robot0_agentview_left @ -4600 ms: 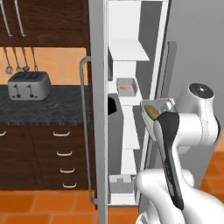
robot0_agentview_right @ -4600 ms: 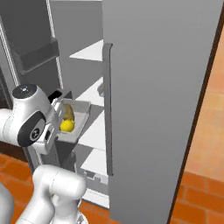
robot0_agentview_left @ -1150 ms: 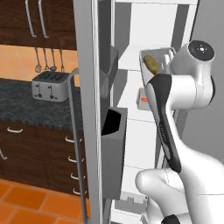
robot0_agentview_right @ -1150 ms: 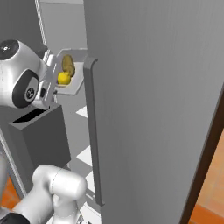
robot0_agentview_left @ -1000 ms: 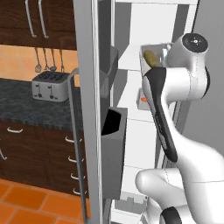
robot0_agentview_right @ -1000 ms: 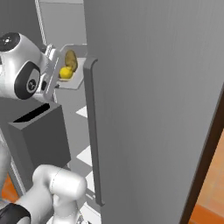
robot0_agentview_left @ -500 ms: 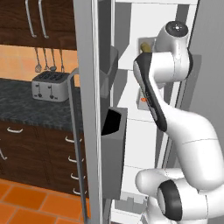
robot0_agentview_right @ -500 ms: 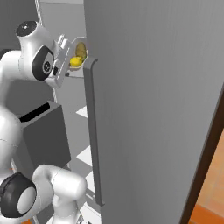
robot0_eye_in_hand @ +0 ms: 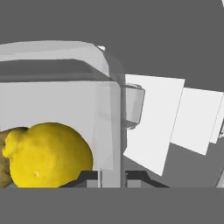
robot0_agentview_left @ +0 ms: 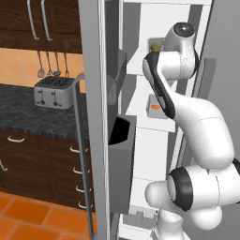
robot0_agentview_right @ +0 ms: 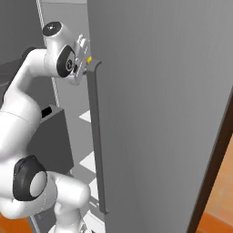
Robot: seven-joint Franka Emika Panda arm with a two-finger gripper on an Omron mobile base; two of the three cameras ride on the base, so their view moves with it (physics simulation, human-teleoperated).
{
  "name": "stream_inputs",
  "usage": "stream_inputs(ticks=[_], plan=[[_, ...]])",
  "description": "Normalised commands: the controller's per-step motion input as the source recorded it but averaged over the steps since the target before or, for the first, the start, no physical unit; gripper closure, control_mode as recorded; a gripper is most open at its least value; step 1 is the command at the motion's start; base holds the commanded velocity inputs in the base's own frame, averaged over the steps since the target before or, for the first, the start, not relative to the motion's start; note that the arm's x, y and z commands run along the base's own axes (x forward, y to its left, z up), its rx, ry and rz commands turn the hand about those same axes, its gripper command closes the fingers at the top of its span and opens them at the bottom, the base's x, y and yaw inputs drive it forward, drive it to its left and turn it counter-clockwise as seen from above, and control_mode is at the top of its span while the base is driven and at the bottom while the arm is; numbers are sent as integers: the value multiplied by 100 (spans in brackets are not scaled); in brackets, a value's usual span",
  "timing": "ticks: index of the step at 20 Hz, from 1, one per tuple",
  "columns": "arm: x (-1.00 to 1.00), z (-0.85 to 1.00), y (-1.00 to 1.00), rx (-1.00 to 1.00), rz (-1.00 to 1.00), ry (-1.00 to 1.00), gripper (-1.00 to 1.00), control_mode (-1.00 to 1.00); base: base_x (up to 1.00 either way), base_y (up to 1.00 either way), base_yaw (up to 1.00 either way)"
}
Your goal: Take the meat container that has the shrimp and place it on the second highest rack of the freezer. Then take the vegetable container that has the potato and lemon and place it on the highest rack of the freezer.
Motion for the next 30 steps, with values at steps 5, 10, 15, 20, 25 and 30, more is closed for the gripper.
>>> stream_inputs(ticks=[5, 10, 15, 20, 25, 30], plan=[[57, -21, -12, 0, 0, -1, 100, -100, 0, 0, 0], [64, 0, 0, 0, 0, 0, 100, -100, 0, 0, 0], [69, -1, -5, 0, -2, 0, 100, -100, 0, 0, 0], [47, -1, -20, 0, -7, 0, 100, -100, 0, 0, 0], [3, -20, -2, 0, -4, 0, 100, -100, 0, 0, 0], [1, -34, 0, 0, -4, 0, 100, -100, 0, 0, 0]])
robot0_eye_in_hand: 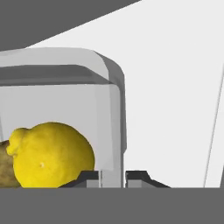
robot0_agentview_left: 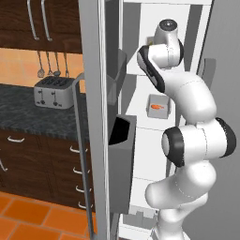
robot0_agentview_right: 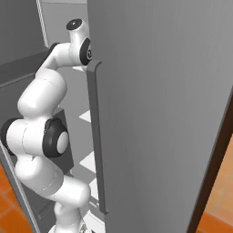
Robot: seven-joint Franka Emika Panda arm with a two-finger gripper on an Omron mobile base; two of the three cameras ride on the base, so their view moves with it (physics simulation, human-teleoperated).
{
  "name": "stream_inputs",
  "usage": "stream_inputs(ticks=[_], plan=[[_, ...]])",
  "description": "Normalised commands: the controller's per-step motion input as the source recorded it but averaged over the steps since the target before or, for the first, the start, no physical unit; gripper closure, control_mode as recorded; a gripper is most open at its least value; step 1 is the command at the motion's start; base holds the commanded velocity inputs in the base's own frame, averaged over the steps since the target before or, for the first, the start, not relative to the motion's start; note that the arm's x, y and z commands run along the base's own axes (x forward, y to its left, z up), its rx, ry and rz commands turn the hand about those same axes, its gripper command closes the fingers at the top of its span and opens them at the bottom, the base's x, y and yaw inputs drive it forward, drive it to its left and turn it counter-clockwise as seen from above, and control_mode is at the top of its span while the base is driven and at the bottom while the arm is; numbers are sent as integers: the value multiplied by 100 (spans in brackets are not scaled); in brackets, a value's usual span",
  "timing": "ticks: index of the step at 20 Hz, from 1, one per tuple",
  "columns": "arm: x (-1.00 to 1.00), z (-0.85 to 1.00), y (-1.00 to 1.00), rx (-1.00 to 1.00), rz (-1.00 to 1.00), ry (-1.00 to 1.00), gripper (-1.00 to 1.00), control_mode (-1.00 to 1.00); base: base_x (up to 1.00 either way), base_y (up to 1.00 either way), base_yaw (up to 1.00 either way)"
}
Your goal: Take the meat container that has the shrimp and place it on the second highest rack of the freezer. Then take the vegetable container that has the potato and lemon and place it on the highest rack of the freezer.
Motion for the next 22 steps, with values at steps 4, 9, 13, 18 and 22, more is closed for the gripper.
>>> stream_inputs(ticks=[4, 9, 13, 18, 22], plan=[[0, -11, 0, 0, 0, 0, 100, -100, 0, 0, 0], [0, 0, 0, 0, 0, 0, 100, -100, 0, 0, 0], [0, 0, 0, 0, 0, 0, -100, -100, 0, 0, 0], [0, 0, 0, 0, 0, 0, -100, -100, 0, 0, 0], [-31, 0, 0, 0, 0, -14, -100, -100, 0, 0, 0]])
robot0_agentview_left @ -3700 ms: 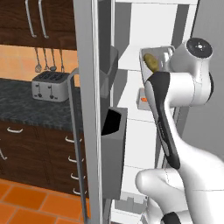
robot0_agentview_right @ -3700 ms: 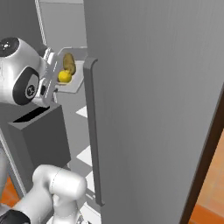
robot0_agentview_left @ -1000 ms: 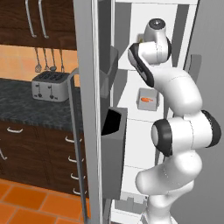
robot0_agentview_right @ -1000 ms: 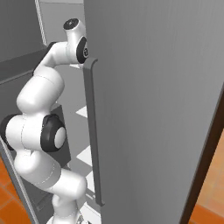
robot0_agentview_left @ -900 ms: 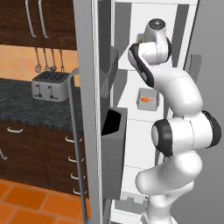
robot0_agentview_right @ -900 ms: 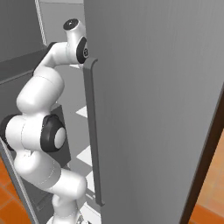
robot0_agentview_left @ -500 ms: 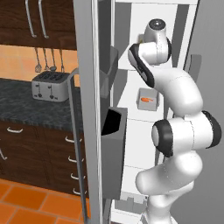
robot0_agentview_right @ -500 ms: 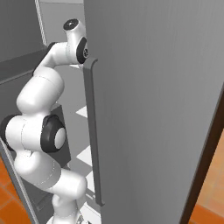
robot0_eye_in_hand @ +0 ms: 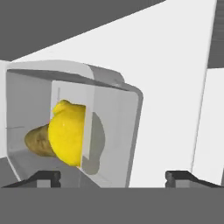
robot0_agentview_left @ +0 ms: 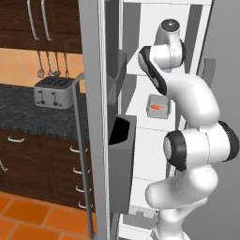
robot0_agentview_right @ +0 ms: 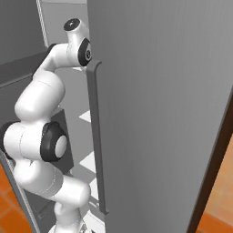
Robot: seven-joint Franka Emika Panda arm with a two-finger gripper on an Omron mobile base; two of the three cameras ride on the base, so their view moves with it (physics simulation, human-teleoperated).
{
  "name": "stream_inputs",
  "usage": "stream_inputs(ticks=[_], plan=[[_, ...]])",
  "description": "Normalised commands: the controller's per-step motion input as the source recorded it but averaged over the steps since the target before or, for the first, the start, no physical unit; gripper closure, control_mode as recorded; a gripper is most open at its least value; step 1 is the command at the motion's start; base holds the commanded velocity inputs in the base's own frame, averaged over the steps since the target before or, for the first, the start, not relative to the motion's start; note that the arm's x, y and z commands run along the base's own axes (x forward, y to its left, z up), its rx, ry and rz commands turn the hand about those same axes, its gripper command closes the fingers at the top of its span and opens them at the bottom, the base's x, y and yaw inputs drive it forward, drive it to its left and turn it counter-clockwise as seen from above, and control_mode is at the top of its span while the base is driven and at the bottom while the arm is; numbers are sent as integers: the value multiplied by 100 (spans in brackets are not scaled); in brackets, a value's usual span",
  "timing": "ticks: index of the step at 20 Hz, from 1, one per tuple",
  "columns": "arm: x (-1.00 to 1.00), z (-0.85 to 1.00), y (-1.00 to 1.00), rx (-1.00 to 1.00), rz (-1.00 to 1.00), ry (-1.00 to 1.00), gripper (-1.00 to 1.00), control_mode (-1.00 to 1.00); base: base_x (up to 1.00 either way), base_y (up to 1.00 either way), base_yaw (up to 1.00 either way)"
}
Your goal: Take the meat container that has the shrimp and place it on the second highest rack of the freezer. Then take the vegetable container that has the potato and lemon and place it on the highest rack of the freezer.
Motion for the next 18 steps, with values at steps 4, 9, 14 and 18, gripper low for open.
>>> stream_inputs(ticks=[4, 9, 14, 18], plan=[[-83, 1, 0, 0, 0, -23, -100, -100, 0, 0, 0], [-99, 30, 6, 0, 0, 4, -100, -100, 0, 0, 0], [-100, 12, 12, 0, 8, 14, -100, -100, 0, 0, 0], [-100, -10, 8, 0, 18, 14, -100, -100, 0, 0, 0]])
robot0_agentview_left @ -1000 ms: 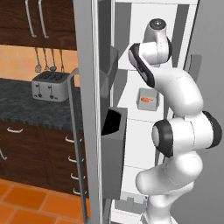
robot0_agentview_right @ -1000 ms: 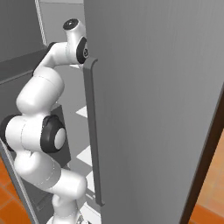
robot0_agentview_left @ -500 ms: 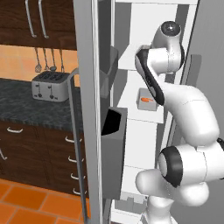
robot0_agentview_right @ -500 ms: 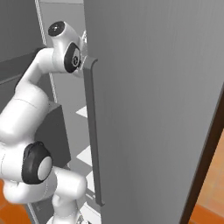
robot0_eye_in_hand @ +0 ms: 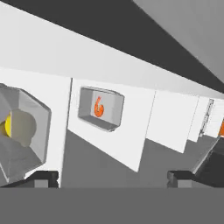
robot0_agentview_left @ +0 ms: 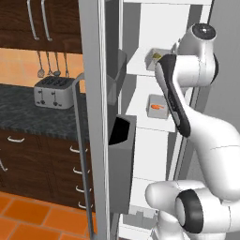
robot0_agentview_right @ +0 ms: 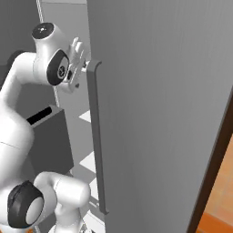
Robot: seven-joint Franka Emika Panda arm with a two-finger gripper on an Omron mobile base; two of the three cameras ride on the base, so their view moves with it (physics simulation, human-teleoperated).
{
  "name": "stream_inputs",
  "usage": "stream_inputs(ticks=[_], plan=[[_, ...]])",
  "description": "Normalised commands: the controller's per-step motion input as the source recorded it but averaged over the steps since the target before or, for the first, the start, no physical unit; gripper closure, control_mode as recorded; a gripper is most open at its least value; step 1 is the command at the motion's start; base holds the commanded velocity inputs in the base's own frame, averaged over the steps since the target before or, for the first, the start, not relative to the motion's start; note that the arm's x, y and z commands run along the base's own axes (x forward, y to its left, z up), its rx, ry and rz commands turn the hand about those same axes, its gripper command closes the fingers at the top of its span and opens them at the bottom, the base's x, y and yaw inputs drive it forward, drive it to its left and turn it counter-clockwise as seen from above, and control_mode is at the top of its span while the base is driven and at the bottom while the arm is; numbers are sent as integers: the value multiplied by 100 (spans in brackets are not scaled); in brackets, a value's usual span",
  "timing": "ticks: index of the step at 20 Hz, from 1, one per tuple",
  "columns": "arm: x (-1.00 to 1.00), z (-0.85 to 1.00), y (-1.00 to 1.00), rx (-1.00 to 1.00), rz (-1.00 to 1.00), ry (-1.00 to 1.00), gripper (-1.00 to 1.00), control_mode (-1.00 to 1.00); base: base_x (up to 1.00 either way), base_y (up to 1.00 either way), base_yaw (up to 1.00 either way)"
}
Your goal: Take the meat container that has the shrimp and place it on the second highest rack of the freezer. Then take the vegetable container that has the potato and lemon and place it on the highest rack of the freezer.
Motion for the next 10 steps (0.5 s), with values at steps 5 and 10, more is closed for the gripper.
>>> stream_inputs(ticks=[5, 10], plan=[[-100, -30, 31, 0, 17, 17, -100, -100, 0, 0, 0], [-100, -37, 17, 0, 11, 11, -100, -100, 0, 0, 0]])
